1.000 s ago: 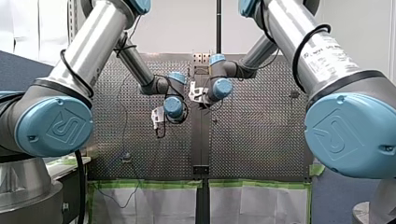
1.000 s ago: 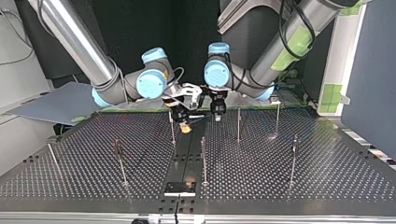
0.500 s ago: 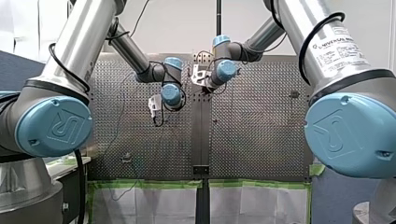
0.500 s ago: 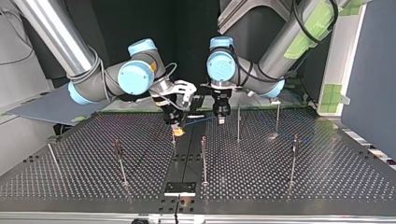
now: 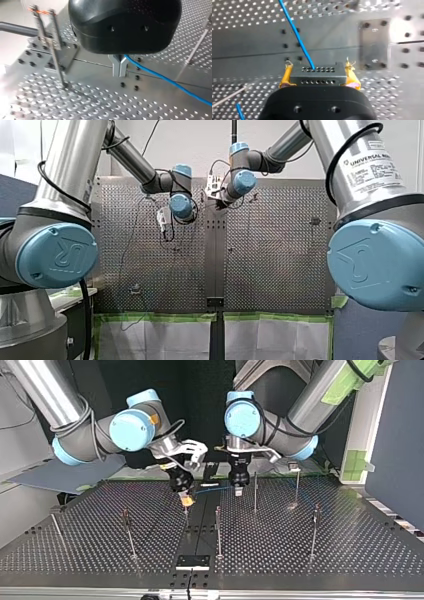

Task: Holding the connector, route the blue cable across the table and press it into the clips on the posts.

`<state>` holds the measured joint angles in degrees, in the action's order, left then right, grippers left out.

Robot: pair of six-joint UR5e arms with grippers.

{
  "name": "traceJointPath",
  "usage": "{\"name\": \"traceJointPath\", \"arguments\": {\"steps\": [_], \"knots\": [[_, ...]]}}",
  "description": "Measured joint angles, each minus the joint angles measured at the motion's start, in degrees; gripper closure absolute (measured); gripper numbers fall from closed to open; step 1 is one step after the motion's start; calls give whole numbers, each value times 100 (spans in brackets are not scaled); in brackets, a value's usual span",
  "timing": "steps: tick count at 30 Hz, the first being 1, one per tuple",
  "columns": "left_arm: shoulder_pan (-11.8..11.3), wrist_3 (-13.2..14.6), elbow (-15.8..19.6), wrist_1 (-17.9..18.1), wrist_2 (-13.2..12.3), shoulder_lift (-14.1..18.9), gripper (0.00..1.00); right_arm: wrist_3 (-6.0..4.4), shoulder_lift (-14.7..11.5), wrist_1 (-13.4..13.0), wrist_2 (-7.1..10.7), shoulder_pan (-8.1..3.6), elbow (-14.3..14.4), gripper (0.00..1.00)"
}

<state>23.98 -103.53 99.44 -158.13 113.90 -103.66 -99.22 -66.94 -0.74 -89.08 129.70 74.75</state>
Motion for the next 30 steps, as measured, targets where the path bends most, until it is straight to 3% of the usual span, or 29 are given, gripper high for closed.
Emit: {"name": "traceJointPath", "arguments": {"steps": [11, 20, 30], "knots": [[10, 18, 2, -225, 131, 551, 100, -3, -431, 55, 3, 82, 1, 100], [-35, -22, 2, 71, -89, 957, 100, 4, -436, 50, 3, 119, 29, 100], [-94, 61, 4, 323, -309, 590, 100, -7, -306, 40, 50, 51, 69, 100]]}}
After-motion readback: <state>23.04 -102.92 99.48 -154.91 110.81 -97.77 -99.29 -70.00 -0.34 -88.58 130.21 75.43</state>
